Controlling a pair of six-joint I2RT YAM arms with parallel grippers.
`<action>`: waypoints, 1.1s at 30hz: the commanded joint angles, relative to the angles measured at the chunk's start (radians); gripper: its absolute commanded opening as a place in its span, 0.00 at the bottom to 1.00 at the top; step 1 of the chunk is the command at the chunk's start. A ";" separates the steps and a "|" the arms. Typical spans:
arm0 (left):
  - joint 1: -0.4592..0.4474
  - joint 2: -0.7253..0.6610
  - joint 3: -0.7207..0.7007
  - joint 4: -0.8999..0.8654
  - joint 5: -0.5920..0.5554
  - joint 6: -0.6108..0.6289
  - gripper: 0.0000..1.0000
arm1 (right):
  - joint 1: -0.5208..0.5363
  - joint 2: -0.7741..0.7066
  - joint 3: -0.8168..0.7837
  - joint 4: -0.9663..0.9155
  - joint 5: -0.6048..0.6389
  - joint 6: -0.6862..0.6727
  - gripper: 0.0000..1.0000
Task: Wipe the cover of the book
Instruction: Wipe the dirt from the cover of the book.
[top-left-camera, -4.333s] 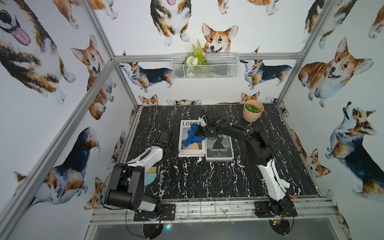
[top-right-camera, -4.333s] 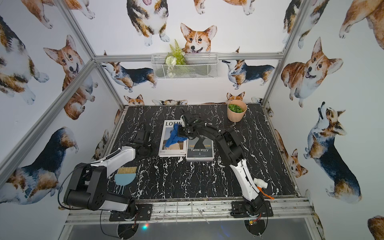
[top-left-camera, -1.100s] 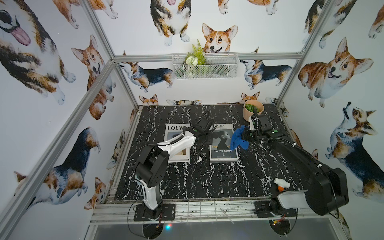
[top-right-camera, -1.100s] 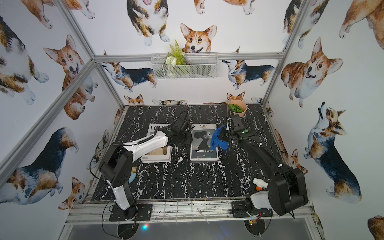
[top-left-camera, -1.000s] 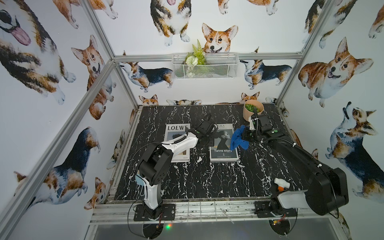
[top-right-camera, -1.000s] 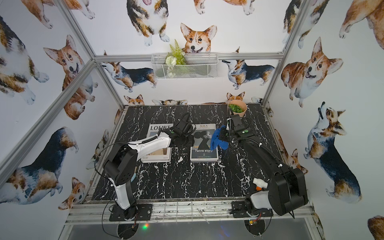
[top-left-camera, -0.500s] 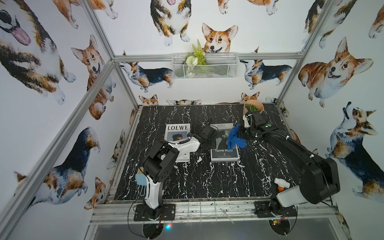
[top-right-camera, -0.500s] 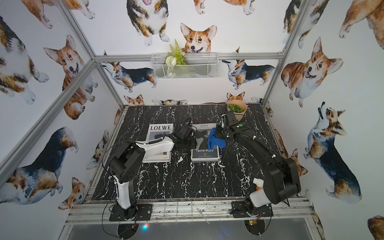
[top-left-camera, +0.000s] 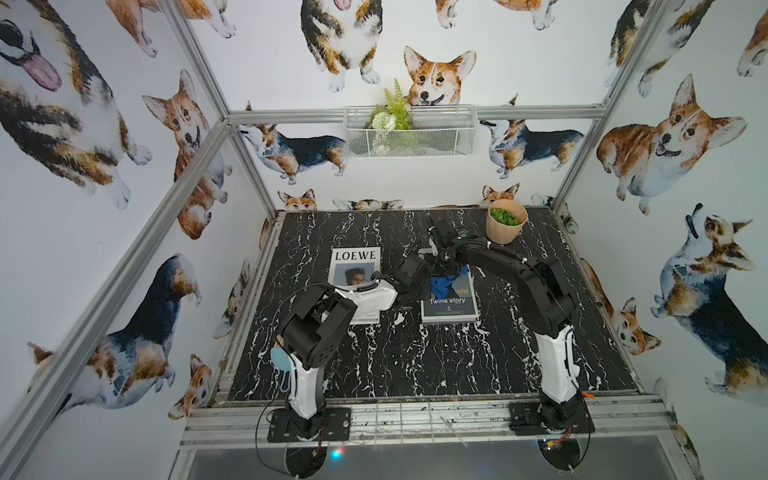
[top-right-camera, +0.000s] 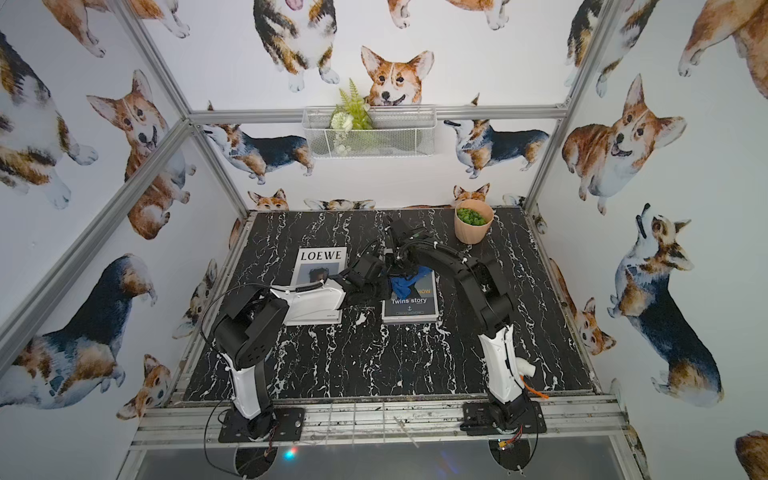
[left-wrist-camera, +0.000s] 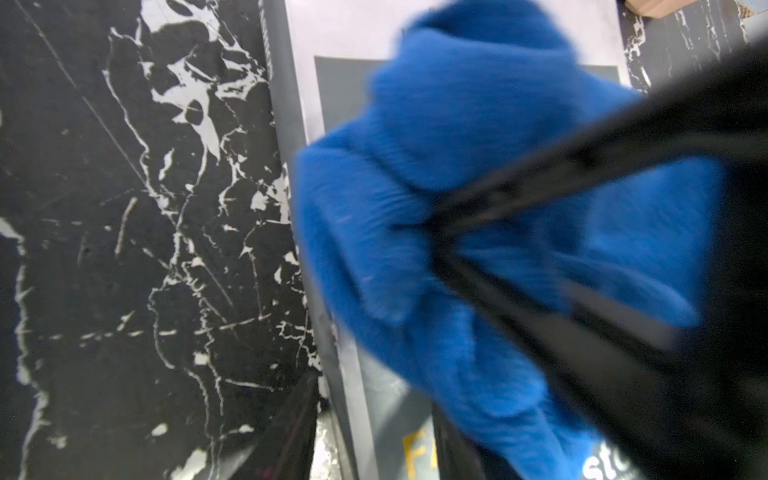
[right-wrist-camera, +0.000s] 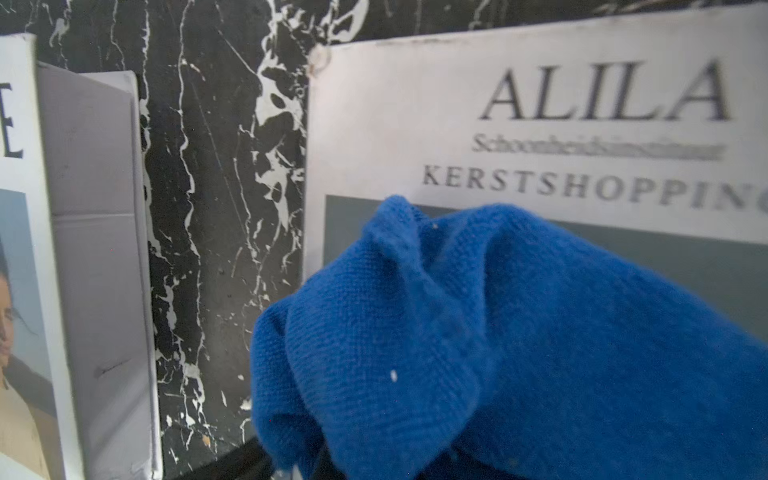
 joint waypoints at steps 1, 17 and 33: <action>0.000 0.014 -0.024 -0.219 -0.038 -0.002 0.46 | -0.027 0.001 -0.035 -0.080 0.070 0.016 0.00; 0.001 0.013 -0.029 -0.211 -0.039 -0.017 0.46 | -0.110 -0.153 -0.335 0.050 -0.031 0.048 0.00; 0.001 -0.005 -0.029 -0.238 -0.051 -0.014 0.45 | -0.136 -0.182 -0.408 0.020 0.060 0.038 0.00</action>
